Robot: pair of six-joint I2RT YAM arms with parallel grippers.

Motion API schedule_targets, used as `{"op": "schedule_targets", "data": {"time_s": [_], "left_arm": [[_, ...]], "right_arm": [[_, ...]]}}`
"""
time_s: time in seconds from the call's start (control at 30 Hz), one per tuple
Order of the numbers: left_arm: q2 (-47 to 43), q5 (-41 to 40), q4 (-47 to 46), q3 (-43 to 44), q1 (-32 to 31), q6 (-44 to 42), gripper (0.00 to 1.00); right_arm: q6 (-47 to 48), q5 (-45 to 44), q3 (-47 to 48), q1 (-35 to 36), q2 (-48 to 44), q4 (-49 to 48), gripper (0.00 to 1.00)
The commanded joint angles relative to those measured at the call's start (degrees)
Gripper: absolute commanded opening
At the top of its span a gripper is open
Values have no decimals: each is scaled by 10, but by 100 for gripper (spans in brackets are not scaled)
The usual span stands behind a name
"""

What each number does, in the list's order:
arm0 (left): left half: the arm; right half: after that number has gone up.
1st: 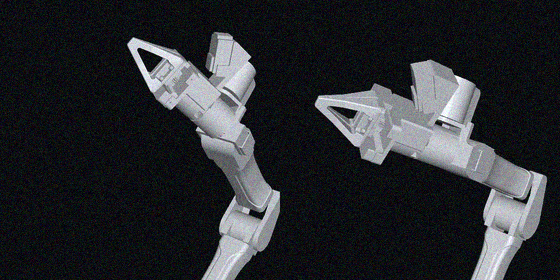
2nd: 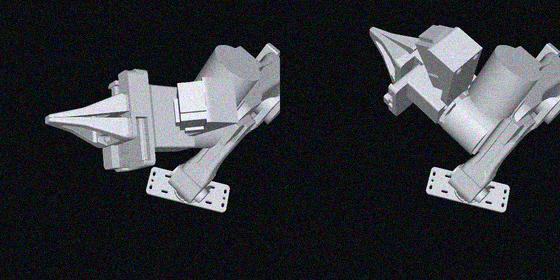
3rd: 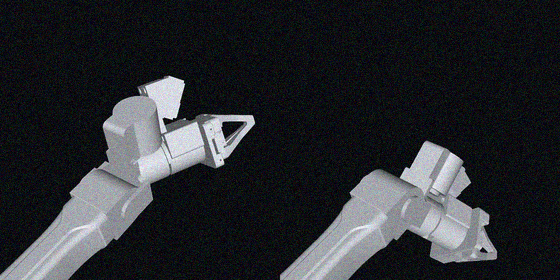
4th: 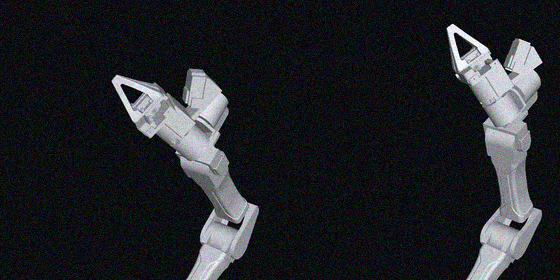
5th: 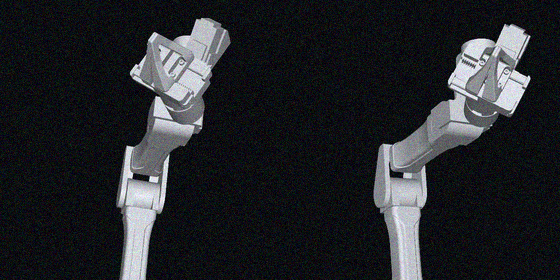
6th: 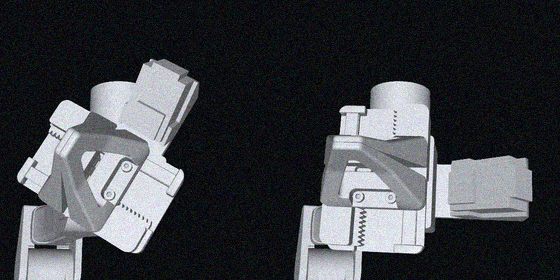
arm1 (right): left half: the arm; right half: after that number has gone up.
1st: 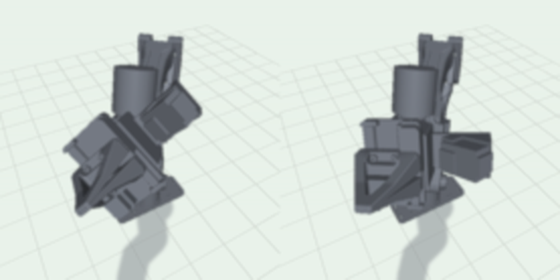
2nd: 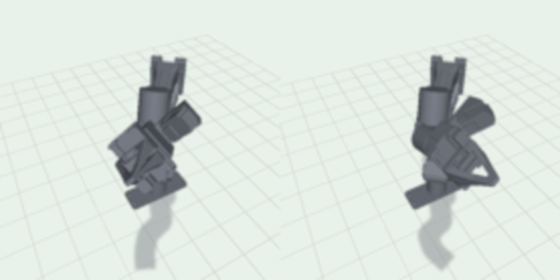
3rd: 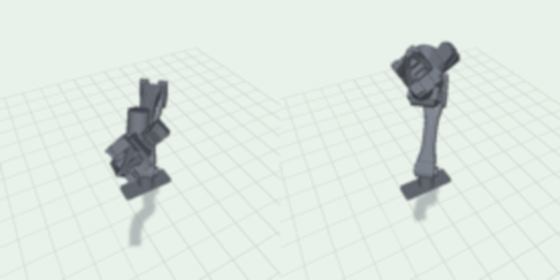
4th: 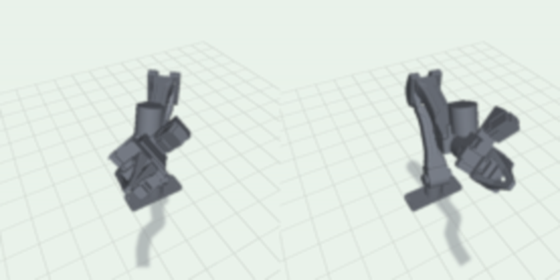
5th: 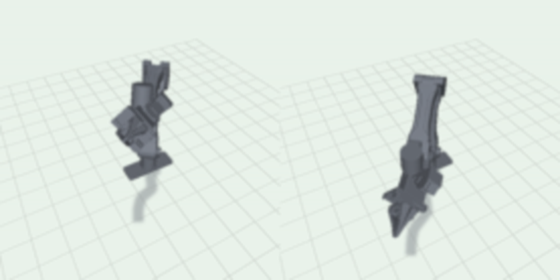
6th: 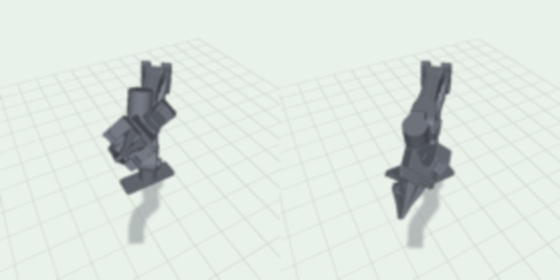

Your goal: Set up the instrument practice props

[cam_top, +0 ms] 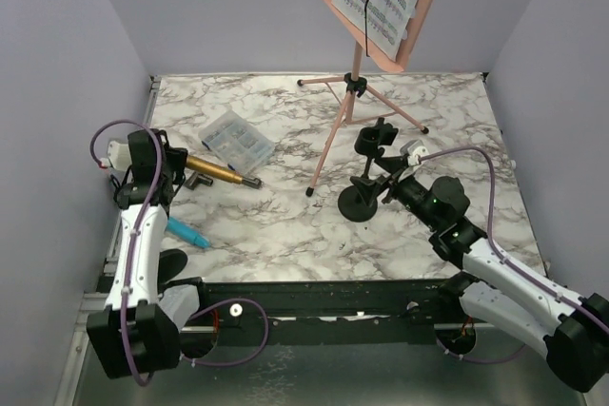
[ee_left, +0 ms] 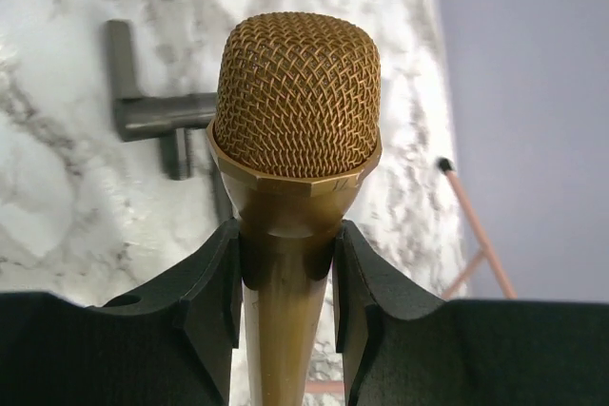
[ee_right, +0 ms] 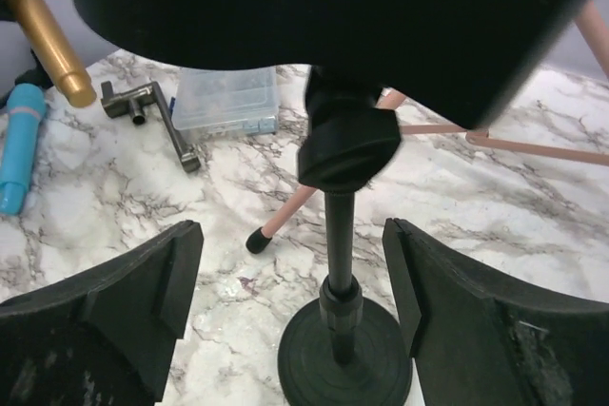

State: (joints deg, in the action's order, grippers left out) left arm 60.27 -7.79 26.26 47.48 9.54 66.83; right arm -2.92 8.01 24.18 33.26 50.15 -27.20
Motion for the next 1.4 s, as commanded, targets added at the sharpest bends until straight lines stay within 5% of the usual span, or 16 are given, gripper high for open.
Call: {"op": "schedule_targets", "data": {"time_s": [0.0, 0.2, 0.37, 0.47, 0.67, 0.83, 1.37], "left_arm": [[-60, 28, 19, 77, -21, -84, 0], [-64, 324, -154, 162, -66, -230, 0], [-45, 437, -293, 224, -165, -329, 0], [-16, 476, -336, 258, -241, -394, 0], [48, 399, -355, 325, -448, -563, 0], [108, 318, -341, 394, -536, -649, 0], [181, 323, -250, 510, -570, -726, 0]], "right_arm": [[-52, -45, 4, -3, -31, 96, 89], [-93, -57, -8, -2, 15, 36, 91], [-95, -20, -24, -3, 61, -65, 89], [-65, 11, -31, -3, 84, -126, 76], [-40, 96, -8, -3, 146, -198, 30], [-94, 89, 1, -2, 171, -208, 2], [-62, -43, -10, 57, 167, -225, 0]]}}
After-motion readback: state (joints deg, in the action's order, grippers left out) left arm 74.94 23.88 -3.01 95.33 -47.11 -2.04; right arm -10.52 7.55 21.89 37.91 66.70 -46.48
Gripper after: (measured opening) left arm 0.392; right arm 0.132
